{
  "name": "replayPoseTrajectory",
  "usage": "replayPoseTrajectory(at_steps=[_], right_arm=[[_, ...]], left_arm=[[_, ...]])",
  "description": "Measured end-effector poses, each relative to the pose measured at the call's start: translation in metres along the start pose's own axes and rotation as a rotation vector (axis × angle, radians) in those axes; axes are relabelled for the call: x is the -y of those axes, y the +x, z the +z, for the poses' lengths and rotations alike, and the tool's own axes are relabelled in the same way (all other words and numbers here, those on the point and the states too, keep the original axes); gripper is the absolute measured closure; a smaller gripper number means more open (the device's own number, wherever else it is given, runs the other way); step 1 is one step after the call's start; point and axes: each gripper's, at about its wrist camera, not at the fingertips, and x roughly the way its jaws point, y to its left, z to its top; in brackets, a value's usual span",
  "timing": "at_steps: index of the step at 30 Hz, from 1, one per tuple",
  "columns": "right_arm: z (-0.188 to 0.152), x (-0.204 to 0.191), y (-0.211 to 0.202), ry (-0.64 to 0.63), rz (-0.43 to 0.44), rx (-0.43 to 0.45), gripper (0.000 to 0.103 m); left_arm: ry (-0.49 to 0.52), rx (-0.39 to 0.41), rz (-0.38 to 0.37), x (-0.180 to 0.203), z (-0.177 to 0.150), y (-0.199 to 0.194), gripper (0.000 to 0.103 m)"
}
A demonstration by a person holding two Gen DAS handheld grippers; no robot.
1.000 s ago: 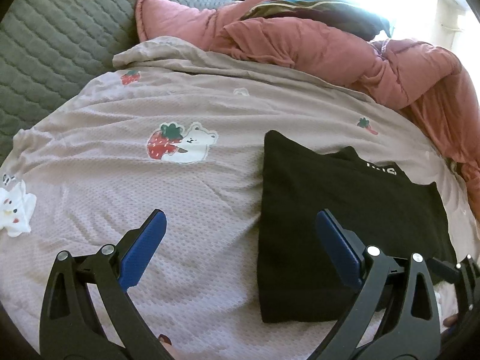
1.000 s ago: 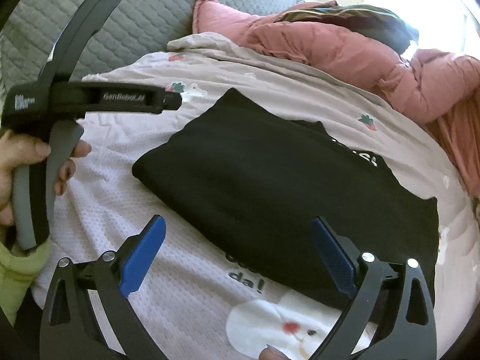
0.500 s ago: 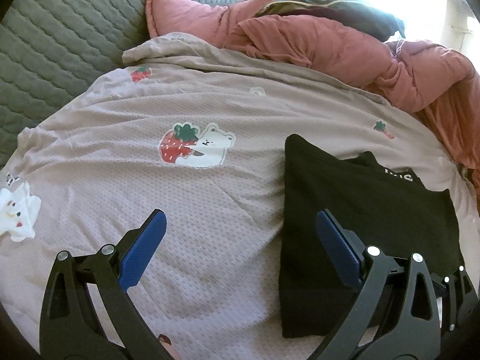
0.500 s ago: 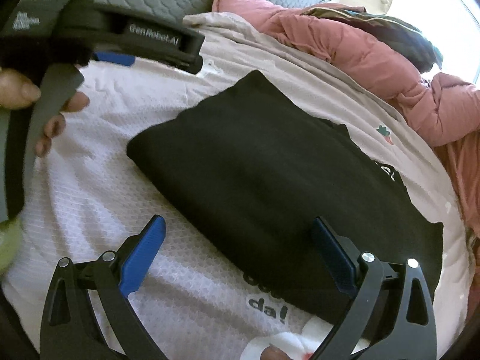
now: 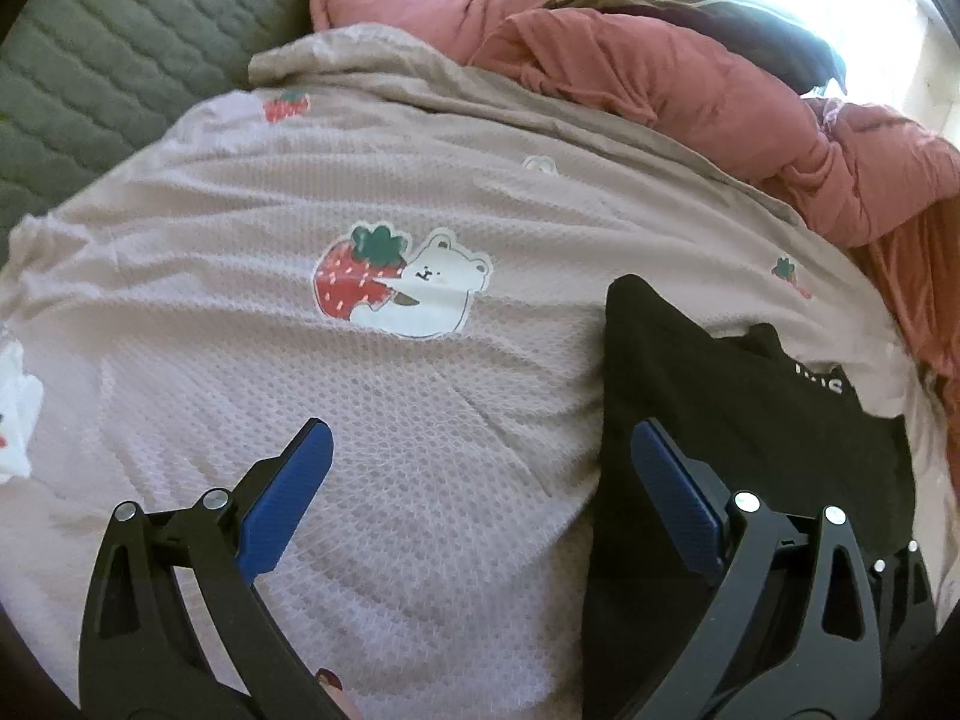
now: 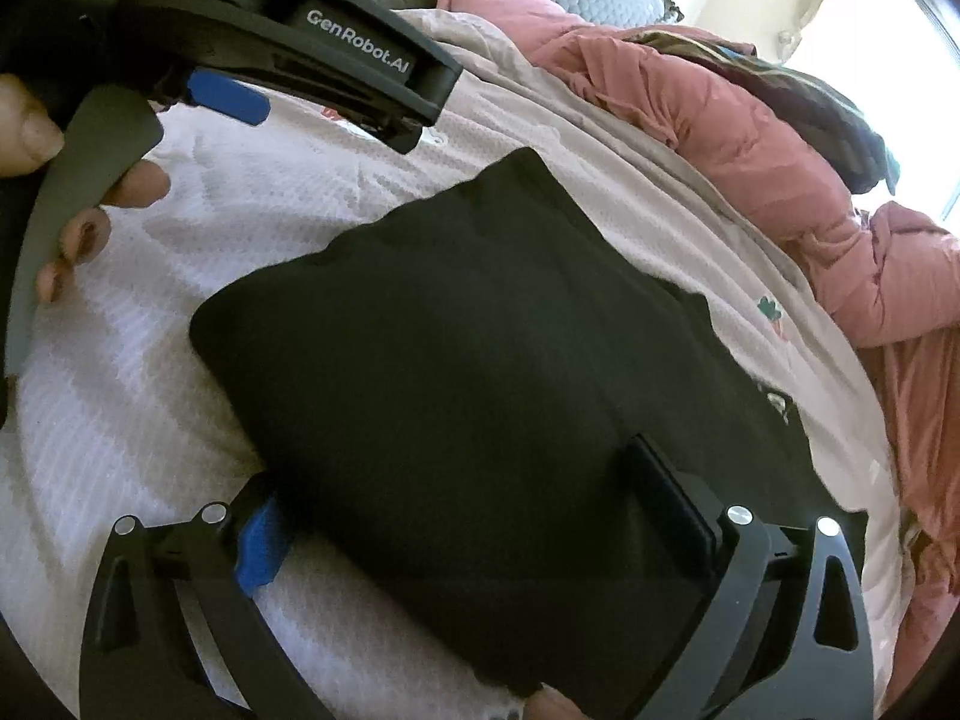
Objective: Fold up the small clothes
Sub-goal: 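Move both open tools to the folded edge of the black shirt, then grasp the shirt edge with the left tool while the right tool grasps it too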
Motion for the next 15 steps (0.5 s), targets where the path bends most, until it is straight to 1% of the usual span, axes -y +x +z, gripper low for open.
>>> replayPoseTrajectory(at_steps=[5,6,7,8,9,11,12,13,14,15], right_arm=[[0.007,-0.005,0.003,-0.034,-0.047,0.034,0.006],[0.007,-0.005,0.002,-0.037,-0.057,0.045,0.006],[0.007,-0.005,0.0,-0.034,-0.066,0.06,0.011],[0.007,-0.004,-0.003,-0.03,-0.065,0.077,0.017],[0.006,-0.003,-0.007,-0.025,-0.057,0.091,0.027],[0.005,0.0,-0.015,-0.012,-0.051,0.122,0.038],[0.004,0.002,-0.018,-0.007,-0.048,0.134,0.055],[0.003,0.004,-0.021,0.002,-0.025,0.145,0.067],[0.003,0.005,-0.023,0.012,-0.005,0.153,0.074],[0.002,0.007,-0.027,0.025,-0.001,0.163,0.08]], left_arm=[[-0.042,-0.022,-0.055,-0.005,0.002,0.006,0.01],[-0.043,-0.025,-0.055,-0.005,0.002,0.007,0.01],[-0.04,-0.026,-0.054,-0.004,0.002,0.007,0.01],[-0.031,-0.026,-0.055,-0.002,0.002,0.006,0.01],[-0.029,-0.024,-0.061,-0.001,0.002,0.005,0.01],[-0.036,-0.026,-0.089,0.001,0.002,0.004,0.01],[-0.051,-0.032,-0.12,0.001,0.002,0.004,0.01],[-0.066,-0.038,-0.15,0.0,0.001,0.004,0.01],[-0.084,-0.043,-0.185,0.0,0.001,0.005,0.01],[-0.115,-0.049,-0.243,-0.001,0.001,0.004,0.01]])
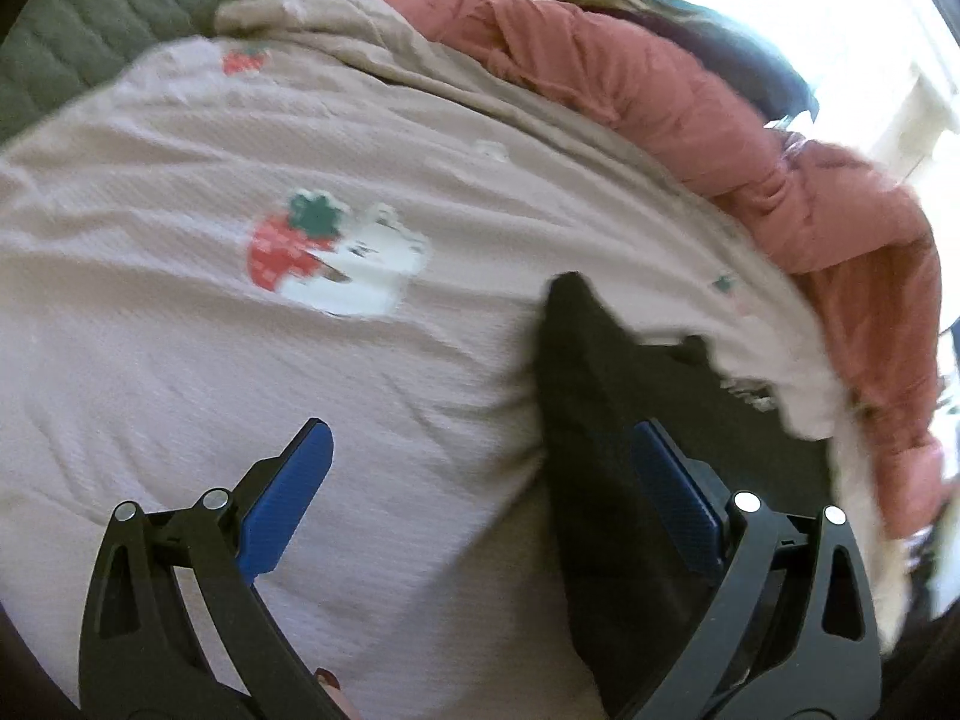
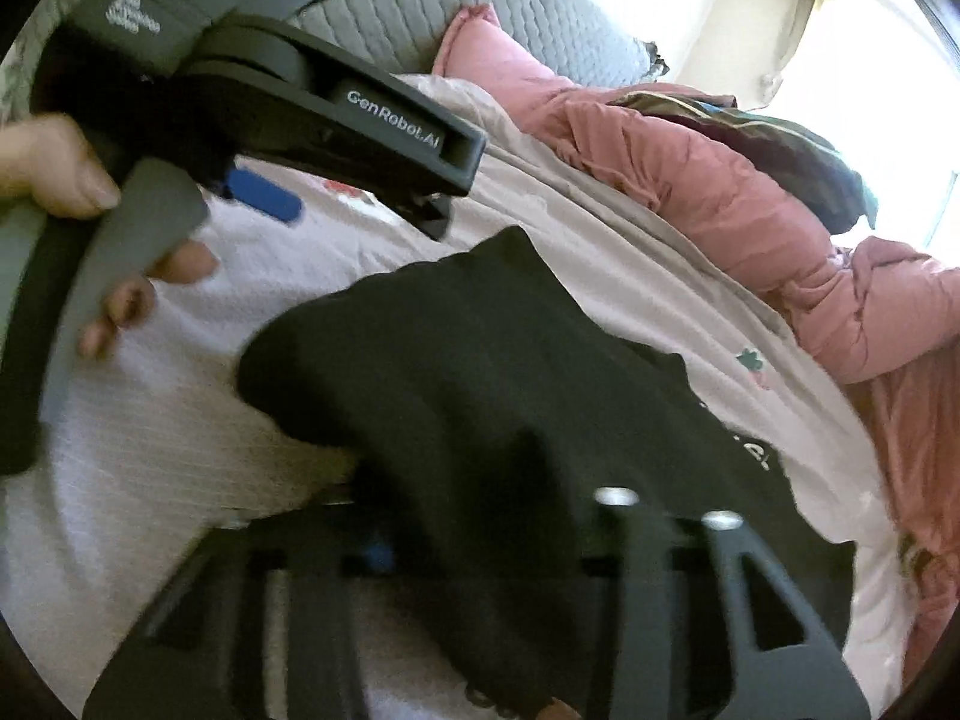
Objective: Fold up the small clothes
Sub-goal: 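Grasp the shirt edge with the left tool while the right tool grasps it too, then lift the held edge with both tools and fold the shirt over onto itself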
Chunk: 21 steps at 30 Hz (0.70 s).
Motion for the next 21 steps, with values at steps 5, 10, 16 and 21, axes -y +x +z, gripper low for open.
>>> replayPoseTrajectory(at_steps=[5,10,16,21], right_arm=[[-0.003,0.015,-0.011,0.08,0.024,0.031,0.085],[-0.008,0.022,-0.019,0.099,0.034,0.056,0.086],[-0.01,0.031,-0.021,0.141,0.058,0.069,0.087],[-0.012,0.03,-0.024,0.131,0.049,0.079,0.087]], left_arm=[[-0.12,-0.066,-0.263,0.003,-0.003,0.011,0.01],[-0.128,-0.118,-0.286,0.019,0.002,0.031,0.01],[-0.068,-0.193,-0.276,0.044,0.004,0.054,0.024],[-0.029,-0.2,-0.23,0.062,0.004,0.056,0.071]])
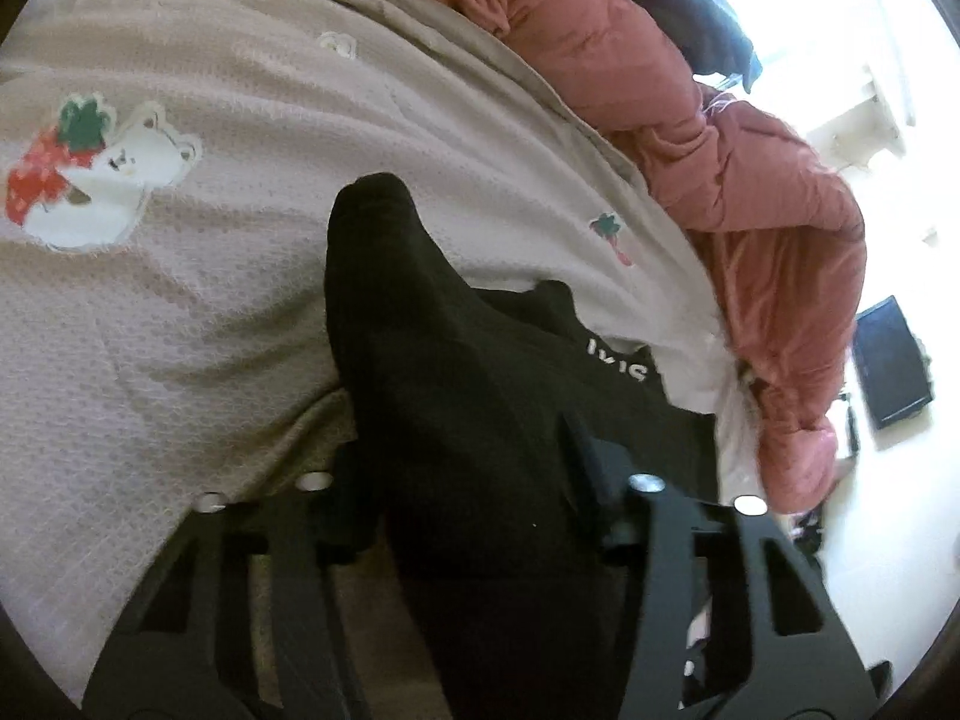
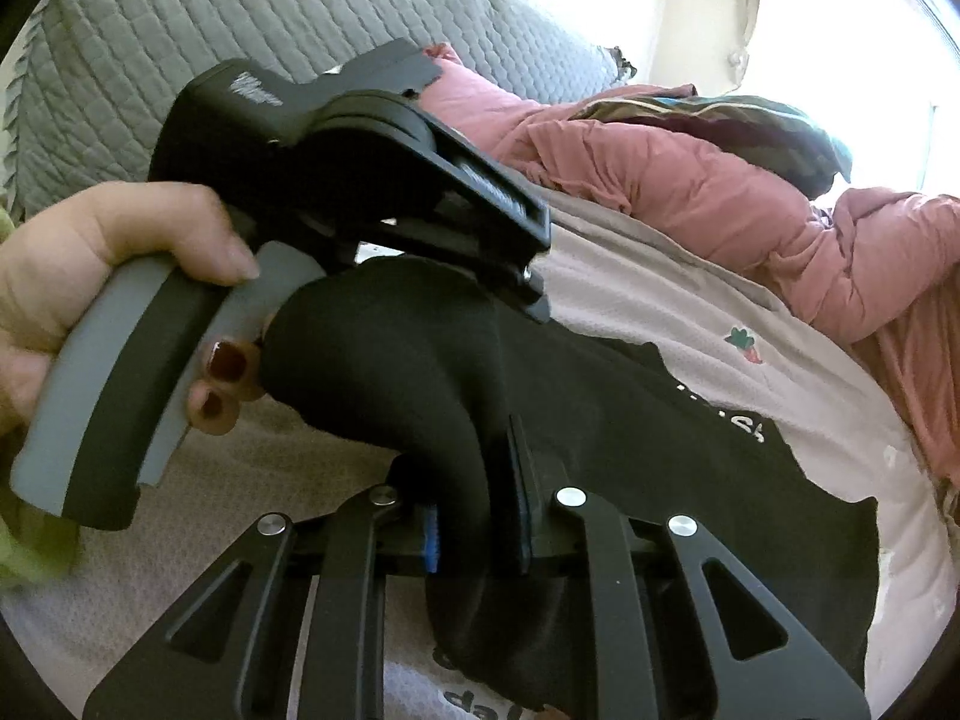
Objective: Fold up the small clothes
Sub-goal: 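Lift the held edge with both tools and fold the shirt over onto itself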
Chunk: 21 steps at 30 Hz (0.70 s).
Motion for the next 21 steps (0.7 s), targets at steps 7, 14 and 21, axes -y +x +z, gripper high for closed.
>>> replayPoseTrajectory(at_steps=[7,14,21], right_arm=[[0.0,0.013,-0.019,0.039,-0.015,0.021,0.088],[-0.006,0.043,-0.058,0.138,-0.03,0.065,0.089],[-0.025,0.075,-0.089,0.234,-0.049,0.092,0.09]], left_arm=[[0.051,0.038,0.018,0.032,-0.003,-0.017,0.088],[0.107,0.072,0.012,0.089,-0.013,-0.033,0.088],[0.134,0.083,0.019,0.135,-0.03,-0.022,0.088]])
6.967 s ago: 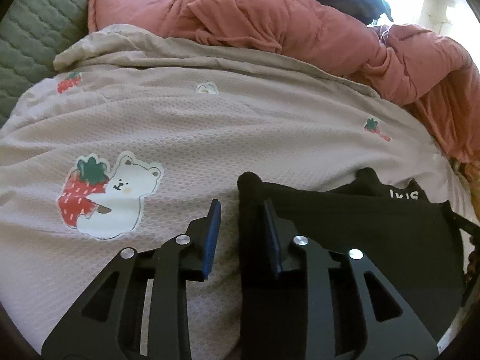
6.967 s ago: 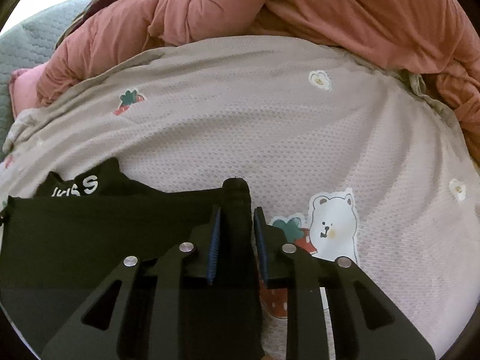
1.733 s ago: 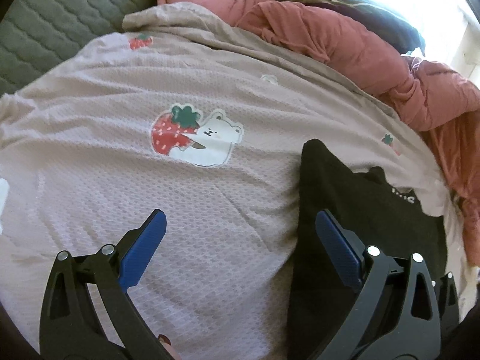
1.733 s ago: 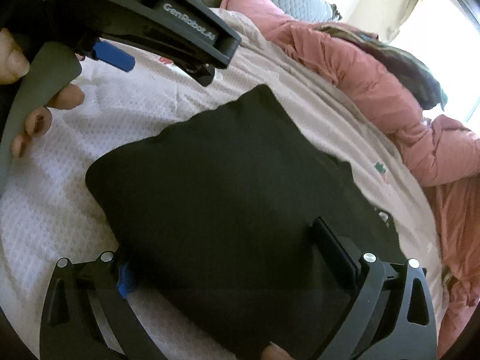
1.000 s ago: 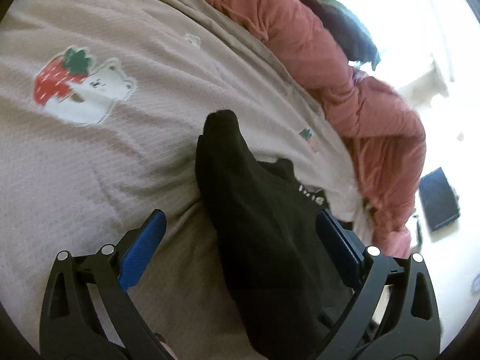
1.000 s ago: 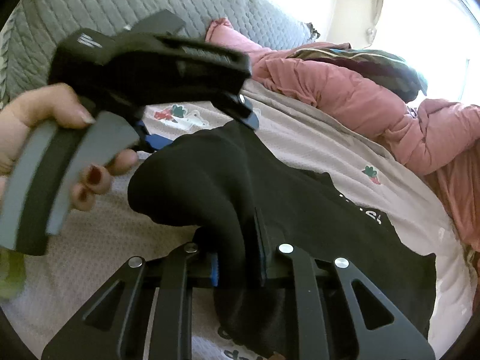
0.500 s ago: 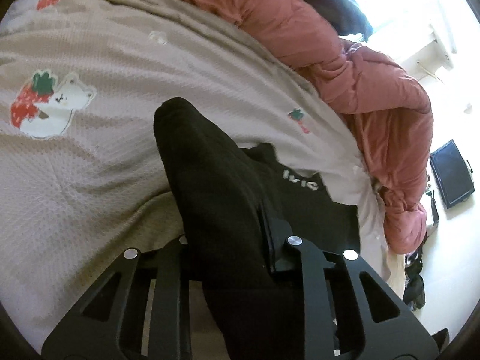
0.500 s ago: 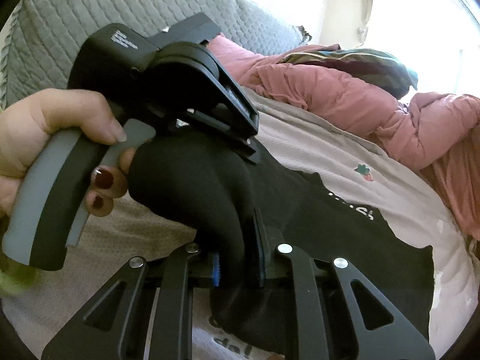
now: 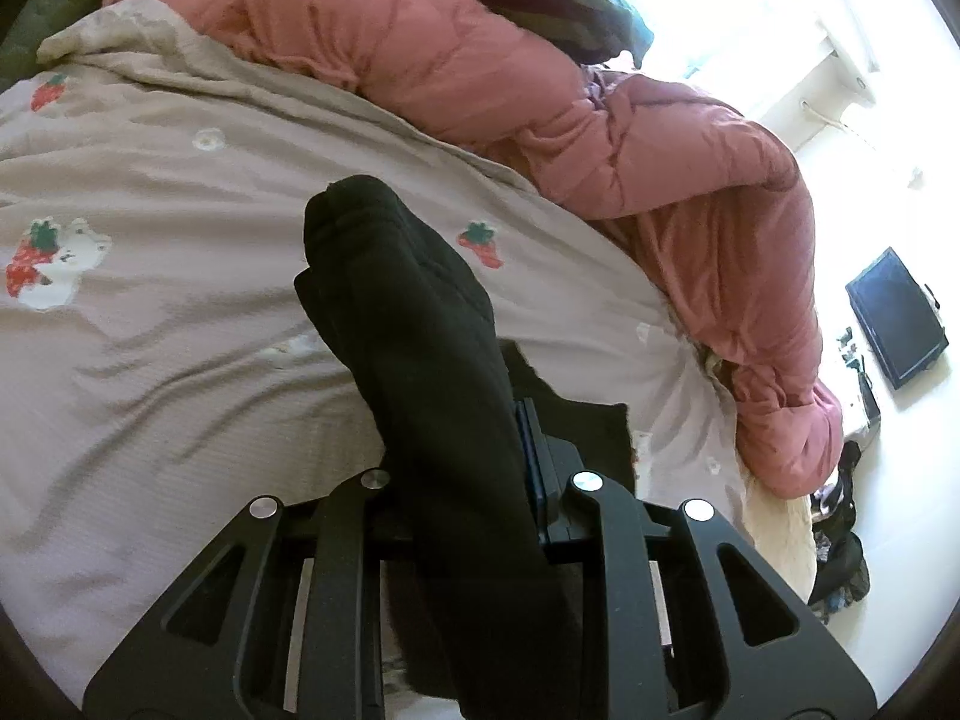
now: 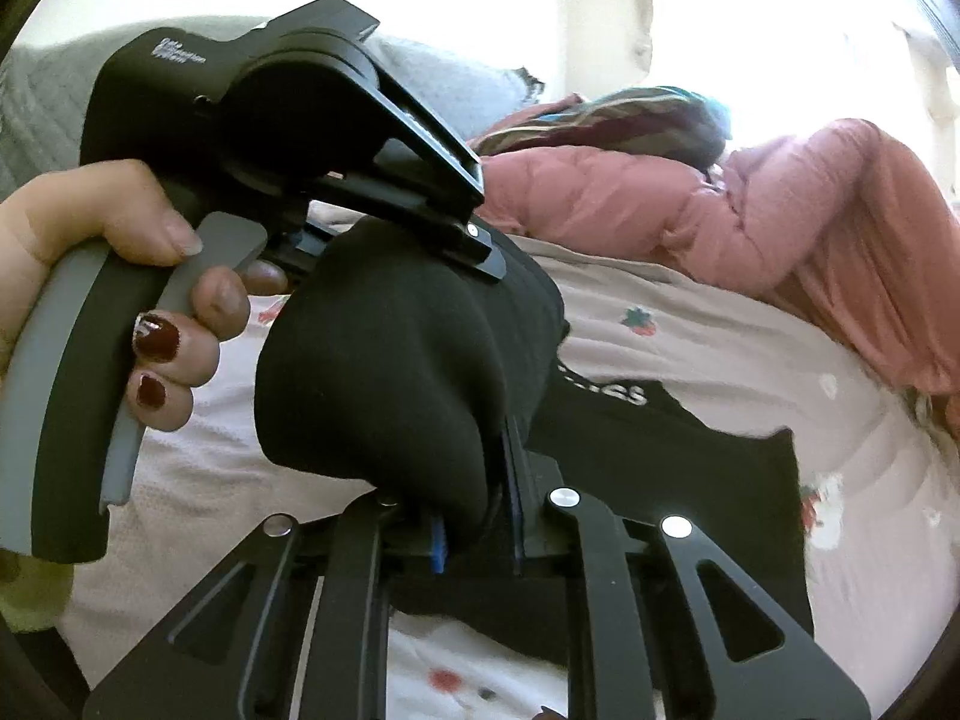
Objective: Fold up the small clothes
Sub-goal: 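Lift the held edge with both tools and fold the shirt over onto itself, then open the left tool while the right tool lays the shirt down and opens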
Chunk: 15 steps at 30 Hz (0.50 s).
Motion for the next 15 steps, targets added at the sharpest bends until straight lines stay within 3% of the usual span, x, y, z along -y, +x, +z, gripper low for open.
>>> replayPoseTrajectory(at_steps=[9,12,15], right_arm=[[-0.022,0.054,-0.017,0.173,0.007,-0.008,0.09],[-0.03,0.068,-0.018,0.209,0.008,-0.019,0.09],[-0.04,0.084,-0.016,0.263,0.02,-0.043,0.09]], left_arm=[[0.049,-0.051,0.055,0.045,-0.012,0.036,0.086],[0.068,-0.074,0.081,0.058,-0.017,0.052,0.079],[0.063,-0.101,0.103,0.064,-0.02,0.069,0.064]])
